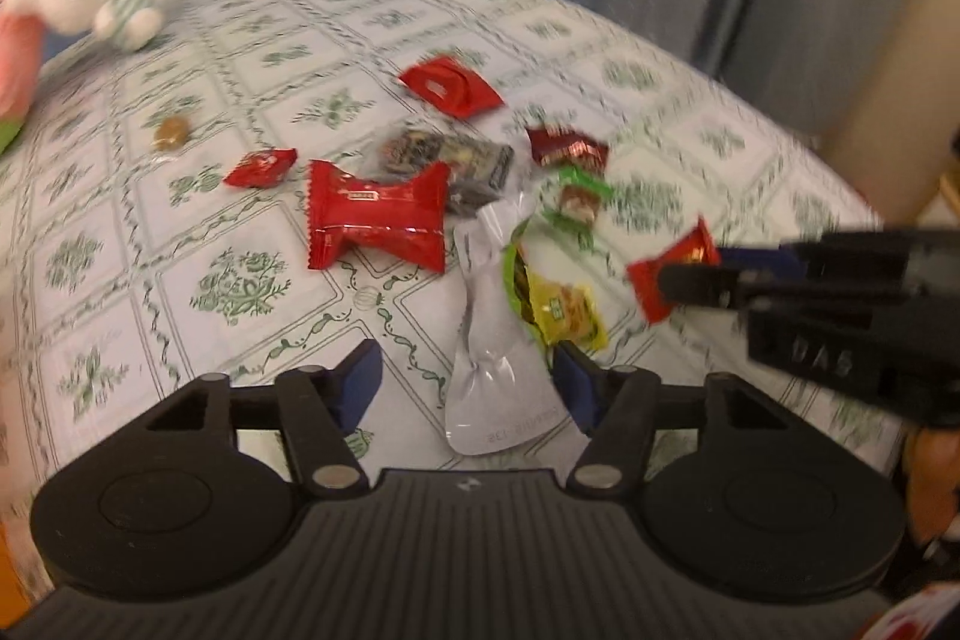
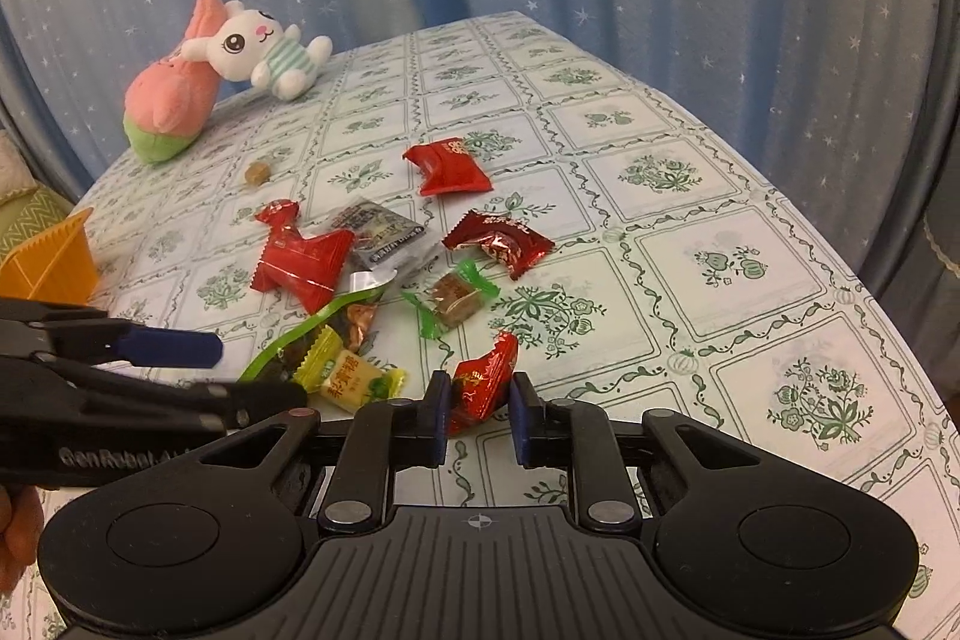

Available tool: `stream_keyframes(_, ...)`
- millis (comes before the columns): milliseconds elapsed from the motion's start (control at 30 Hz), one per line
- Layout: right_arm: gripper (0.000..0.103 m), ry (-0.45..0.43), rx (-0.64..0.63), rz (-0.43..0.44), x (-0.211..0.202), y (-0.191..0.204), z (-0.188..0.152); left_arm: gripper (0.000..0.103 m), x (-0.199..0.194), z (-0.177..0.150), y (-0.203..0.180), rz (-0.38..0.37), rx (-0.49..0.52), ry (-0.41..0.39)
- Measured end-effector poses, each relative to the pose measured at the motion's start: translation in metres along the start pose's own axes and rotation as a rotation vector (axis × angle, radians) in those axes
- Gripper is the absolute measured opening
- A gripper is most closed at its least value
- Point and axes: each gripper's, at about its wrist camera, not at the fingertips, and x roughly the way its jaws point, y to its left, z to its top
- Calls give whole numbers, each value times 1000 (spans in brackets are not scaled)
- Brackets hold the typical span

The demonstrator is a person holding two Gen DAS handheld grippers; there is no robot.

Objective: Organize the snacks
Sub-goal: 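Grasp the green-wrapped snack with the left tool while the right tool grasps a small red candy, then carry both candies over the orange tray and open both tools to drop them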

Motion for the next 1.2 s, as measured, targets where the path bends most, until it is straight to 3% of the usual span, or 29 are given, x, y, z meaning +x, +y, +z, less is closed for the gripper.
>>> stream_keyframes(300, 20, 0, 6, -2, 3, -1, -1, 41, 16, 7, 2, -2, 58, -13)
stream_keyframes(433, 20, 0, 5, -1, 3, -1, 0, 28, 21, 11, -4, -11, 93, -21)
stream_keyframes(533, 20, -1, 6, -1, 3, -1, 0, 25, 21, 11, -5, -14, 79, -23)
stream_keyframes(800, 20, -3, 2, 4, 3, 1, 0, 24, -1, -16, 0, -24, -49, -24)
stream_keyframes(1200, 20, -37, -27, 30, -21, 22, 2, 24, -45, -56, 14, 18, -244, -63)
